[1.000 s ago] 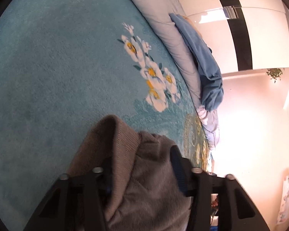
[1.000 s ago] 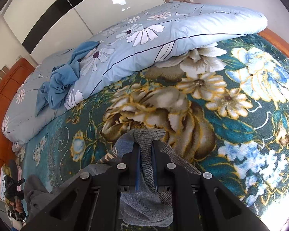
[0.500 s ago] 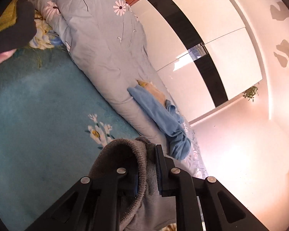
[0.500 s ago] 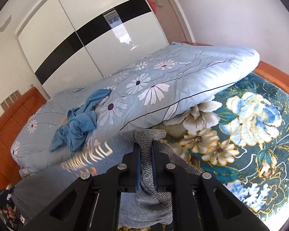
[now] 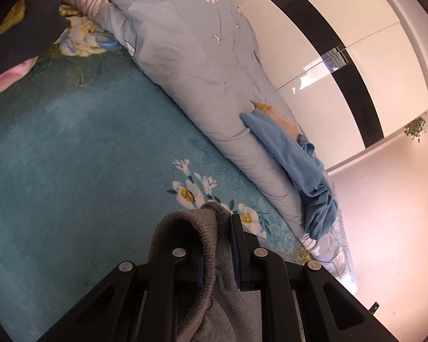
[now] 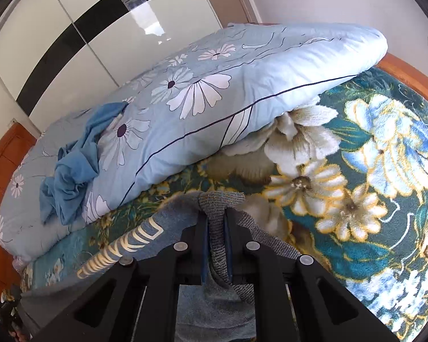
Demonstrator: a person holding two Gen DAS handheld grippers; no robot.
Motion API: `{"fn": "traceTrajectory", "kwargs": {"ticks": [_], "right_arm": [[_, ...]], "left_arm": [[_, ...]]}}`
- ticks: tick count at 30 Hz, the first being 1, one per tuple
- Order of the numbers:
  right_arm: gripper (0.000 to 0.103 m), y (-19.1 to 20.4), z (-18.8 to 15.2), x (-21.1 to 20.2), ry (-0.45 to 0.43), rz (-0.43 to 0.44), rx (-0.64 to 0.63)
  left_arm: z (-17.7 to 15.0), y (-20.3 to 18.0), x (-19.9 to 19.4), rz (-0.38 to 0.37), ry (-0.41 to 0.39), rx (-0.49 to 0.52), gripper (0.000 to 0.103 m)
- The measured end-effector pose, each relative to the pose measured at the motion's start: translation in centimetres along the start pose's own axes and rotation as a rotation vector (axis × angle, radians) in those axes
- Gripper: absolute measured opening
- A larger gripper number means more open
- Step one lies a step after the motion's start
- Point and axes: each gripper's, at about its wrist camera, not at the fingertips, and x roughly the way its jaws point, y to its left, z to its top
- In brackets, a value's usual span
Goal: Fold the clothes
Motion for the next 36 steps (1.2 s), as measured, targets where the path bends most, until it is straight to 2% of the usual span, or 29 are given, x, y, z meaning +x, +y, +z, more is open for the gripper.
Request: {"fn": "traceTrajectory", "kwargs": {"ticks": [3, 7, 9, 11, 12, 13, 15, 19, 24, 26, 29, 36], "right_arm": [[0.01, -0.2, -0.6, 1.8, 0.05, -0.019, 0.016], [0.011, -0.3, -0.9, 1.6, 0.058, -0.017, 0.013], [0.013, -0.3, -1.0, 1.4, 0.06, -0.015, 0.011], [0.013, -0.4, -1.1, 1.3, 0.062, -0.013, 0.008], [0.019, -0.4, -1.2, 1.2, 0.063, -0.012, 0.007], [0.032, -0.4, -1.3, 1.1, 0.064, -0.011, 0.006], [0.045, -0.2, -1.5, 0.3, 0.056, 0.004, 0.0], [0.049, 0.1, -2.7, -2.4, 0.029, 0.035, -0.03], [0.053, -1.2, -5.2, -6.4, 0.014, 0.05, -0.039], [0.053, -2.2, -6.4, -8.3, 0.008, 0.04, -0.039], [0.054, -4.2, -8.5, -11.1, 0.003, 0.01, -0.025], [0.054, -10.4, -15.0, -17.0, 0.043, -0.076, 0.054]], "left_arm": [[-0.5, 0.9, 1.2, 0.034, 0.056, -0.016, 0.019], [-1.5, 2.4, 1.4, 0.04, 0.097, -0.059, 0.023], [-1.7, 2.9, 1.0, 0.041, 0.117, -0.076, 0.031], [-1.8, 3.0, 0.2, 0.026, 0.137, -0.079, 0.05], [-2.0, 3.0, -0.5, 0.022, 0.14, -0.071, 0.053], [-2.2, 2.9, -1.2, 0.019, 0.142, -0.063, 0.057], [-2.7, 2.9, -2.6, 0.022, 0.143, -0.046, 0.059], [-5.3, 4.3, -6.5, 0.158, 0.094, -0.028, 0.062], [-9.8, 8.1, -9.0, 0.233, 0.083, -0.102, 0.062], [-11.6, 9.7, -9.4, 0.205, 0.1, -0.155, 0.062], [-13.9, 11.0, -9.7, 0.121, 0.127, -0.22, 0.062], [-16.0, 10.6, -9.8, 0.067, 0.129, -0.223, 0.06]]}}
